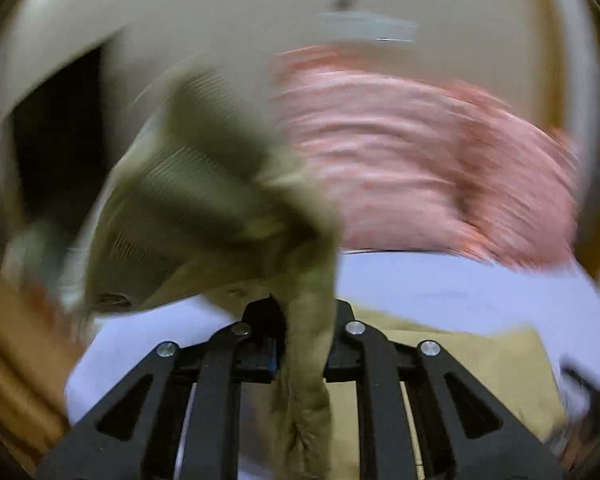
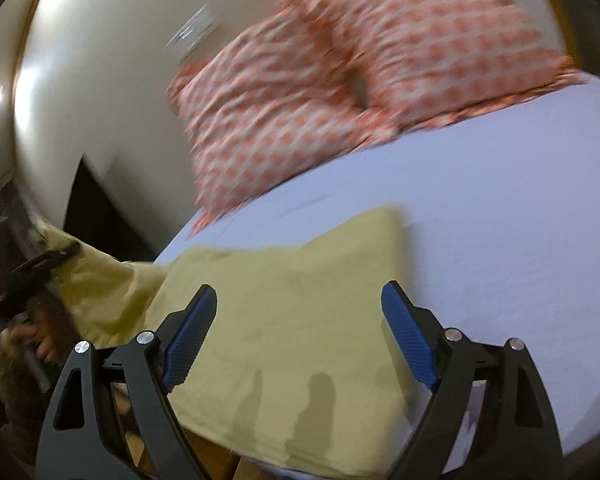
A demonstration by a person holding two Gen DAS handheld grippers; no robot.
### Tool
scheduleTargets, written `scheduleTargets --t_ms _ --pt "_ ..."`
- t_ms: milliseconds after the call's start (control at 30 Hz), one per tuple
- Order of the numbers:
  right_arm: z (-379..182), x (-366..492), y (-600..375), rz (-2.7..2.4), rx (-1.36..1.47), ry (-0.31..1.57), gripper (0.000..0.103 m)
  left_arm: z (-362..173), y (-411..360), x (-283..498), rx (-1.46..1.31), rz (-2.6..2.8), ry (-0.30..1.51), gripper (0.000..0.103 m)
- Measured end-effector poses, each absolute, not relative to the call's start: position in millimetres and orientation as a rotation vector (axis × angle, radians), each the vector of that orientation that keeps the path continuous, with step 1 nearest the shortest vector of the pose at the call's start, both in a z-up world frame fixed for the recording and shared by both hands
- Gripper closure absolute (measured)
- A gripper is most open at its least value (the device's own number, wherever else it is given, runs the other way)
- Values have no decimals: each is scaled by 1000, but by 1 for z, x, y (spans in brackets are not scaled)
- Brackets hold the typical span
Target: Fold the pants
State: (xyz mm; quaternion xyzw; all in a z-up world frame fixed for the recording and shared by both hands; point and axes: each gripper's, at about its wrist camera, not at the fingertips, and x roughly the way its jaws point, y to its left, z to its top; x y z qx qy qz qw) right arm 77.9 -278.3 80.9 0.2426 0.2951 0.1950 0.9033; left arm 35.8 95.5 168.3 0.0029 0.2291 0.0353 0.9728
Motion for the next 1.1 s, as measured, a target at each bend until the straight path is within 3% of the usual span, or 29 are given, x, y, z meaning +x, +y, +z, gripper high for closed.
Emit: scheduleTargets --t_ms 67,200,367,500,533,600,700,733,900,1100 --pt "84 72 -306 323 534 580 17 164 24 35 148 -117 452 86" --pt "85 62 -347 245 600 555 17 97 -90 22 426 -412 544 86" --pt "80 77 -357 274 619 628 17 27 -125 11 589 -481 665 83" --pt "68 105 -341 361 614 738 20 45 -101 -10 504 -540 654 76" --pt "64 113 -335 380 597 772 25 54 -91 -15 459 -570 656 72" --pt "58 122 -324 389 553 824 36 74 -73 -22 361 -623 641 50" --pt "51 134 -312 432 522 874 52 101 -24 -1 188 -539 602 33" --pt "49 136 -308 458 520 881 58 104 -4 15 141 -452 605 32" --pt "42 146 -307 515 563 883 62 70 78 101 -138 -274 842 33" --pt "43 155 -305 582 581 899 64 39 82 133 -229 -350 971 32"
